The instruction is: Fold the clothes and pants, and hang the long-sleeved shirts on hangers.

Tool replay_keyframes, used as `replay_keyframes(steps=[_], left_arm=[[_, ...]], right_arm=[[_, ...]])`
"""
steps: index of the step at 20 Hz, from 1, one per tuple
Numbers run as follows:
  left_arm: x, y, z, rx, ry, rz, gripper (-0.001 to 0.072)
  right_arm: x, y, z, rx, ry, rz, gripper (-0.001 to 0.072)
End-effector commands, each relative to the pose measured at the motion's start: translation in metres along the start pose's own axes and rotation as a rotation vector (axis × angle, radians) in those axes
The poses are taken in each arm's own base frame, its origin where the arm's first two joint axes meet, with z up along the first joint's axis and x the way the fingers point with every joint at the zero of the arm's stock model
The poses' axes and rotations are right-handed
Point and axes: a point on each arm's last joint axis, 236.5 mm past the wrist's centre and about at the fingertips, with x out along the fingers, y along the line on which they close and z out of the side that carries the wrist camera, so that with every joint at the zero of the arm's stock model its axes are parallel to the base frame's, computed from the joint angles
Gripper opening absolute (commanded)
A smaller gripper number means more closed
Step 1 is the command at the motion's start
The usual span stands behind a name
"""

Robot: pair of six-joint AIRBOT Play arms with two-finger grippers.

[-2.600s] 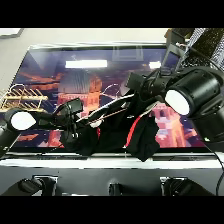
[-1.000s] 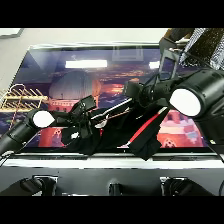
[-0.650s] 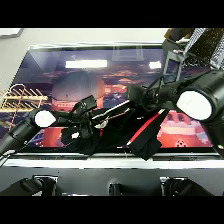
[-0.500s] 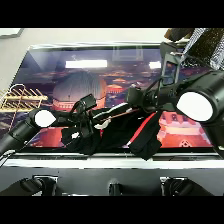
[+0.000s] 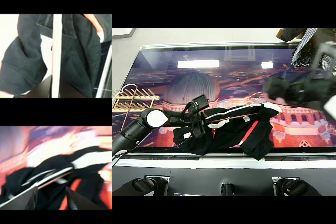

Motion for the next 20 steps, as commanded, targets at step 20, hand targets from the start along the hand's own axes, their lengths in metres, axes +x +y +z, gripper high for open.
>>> replay_keyframes(steps=[20], left_arm=[[0.000,0.008,0.005,0.002,-0.022,0.033,0.0040]], right_arm=[[0.165,-0.083,-0.052,-1.228,0.561,0.448,0.0552]])
